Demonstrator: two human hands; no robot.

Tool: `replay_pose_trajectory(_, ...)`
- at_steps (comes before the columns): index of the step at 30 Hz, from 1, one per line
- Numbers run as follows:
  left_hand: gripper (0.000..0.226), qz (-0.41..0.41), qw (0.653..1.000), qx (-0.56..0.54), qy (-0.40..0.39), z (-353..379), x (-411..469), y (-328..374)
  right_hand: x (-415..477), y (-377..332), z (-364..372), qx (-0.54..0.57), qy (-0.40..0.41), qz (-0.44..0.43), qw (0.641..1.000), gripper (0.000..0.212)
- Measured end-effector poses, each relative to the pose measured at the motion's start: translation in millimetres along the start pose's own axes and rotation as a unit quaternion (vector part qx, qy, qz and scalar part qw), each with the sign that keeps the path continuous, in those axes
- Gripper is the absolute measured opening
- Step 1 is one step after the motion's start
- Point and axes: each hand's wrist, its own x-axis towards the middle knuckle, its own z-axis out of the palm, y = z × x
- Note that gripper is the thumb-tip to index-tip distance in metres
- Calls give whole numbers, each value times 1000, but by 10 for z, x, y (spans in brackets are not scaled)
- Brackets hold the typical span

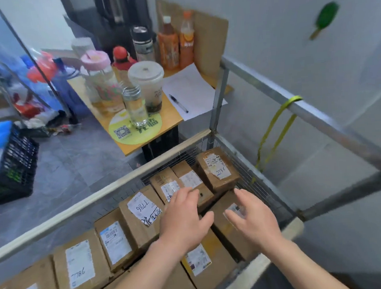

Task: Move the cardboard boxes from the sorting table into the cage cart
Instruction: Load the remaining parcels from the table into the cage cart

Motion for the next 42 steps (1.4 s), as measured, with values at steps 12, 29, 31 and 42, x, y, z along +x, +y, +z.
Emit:
replay_pose_trajectory(12, 71, 271, 957, 93, 53, -534, -676, 1376, -1553, 182, -1474, -133, 141, 72, 978, 85)
replay_pose_trajectory(29, 93, 488, 863, 130, 1, 473, -2015, 4140, -3949, 1908, -2922, -137, 282, 281, 907, 72)
replay_pose_trajectory(31, 92, 507, 850, 140, -11, 587, -2187, 4417, -4226, 2096, -3039, -142, 299, 298, 895, 66)
replay_pose_trajectory(42, 107, 595, 787, 158, -33, 1250, -3061, 5544, -5502, 2905, -3365, -137, 341, 398, 841, 69)
